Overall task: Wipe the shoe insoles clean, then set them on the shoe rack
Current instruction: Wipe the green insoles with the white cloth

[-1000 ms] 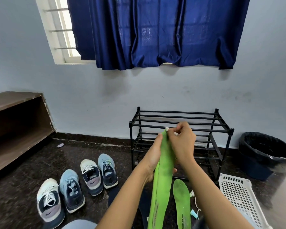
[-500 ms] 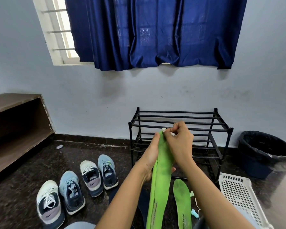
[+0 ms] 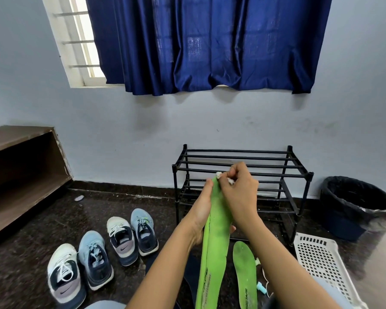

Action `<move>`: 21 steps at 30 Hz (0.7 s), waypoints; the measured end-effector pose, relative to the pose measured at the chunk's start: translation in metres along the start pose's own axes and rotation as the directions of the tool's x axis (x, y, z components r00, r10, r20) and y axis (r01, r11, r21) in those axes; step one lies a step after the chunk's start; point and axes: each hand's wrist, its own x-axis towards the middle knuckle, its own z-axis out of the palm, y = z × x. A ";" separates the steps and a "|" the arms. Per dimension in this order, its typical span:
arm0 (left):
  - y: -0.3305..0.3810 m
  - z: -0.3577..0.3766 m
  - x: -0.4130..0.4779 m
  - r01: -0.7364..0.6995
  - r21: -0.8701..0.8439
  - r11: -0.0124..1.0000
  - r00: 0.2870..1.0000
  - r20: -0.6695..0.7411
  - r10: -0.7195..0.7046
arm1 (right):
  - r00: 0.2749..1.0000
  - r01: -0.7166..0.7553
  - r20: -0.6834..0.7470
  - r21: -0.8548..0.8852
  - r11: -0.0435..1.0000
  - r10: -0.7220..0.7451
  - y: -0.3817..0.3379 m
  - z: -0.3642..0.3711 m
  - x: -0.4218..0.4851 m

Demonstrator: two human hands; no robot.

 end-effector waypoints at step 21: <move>0.008 -0.003 0.001 -0.034 -0.047 0.998 0.999 0.001 0.034 | 1.000 0.005 0.029 -0.040 0.999 -0.004 0.005 -0.005 0.002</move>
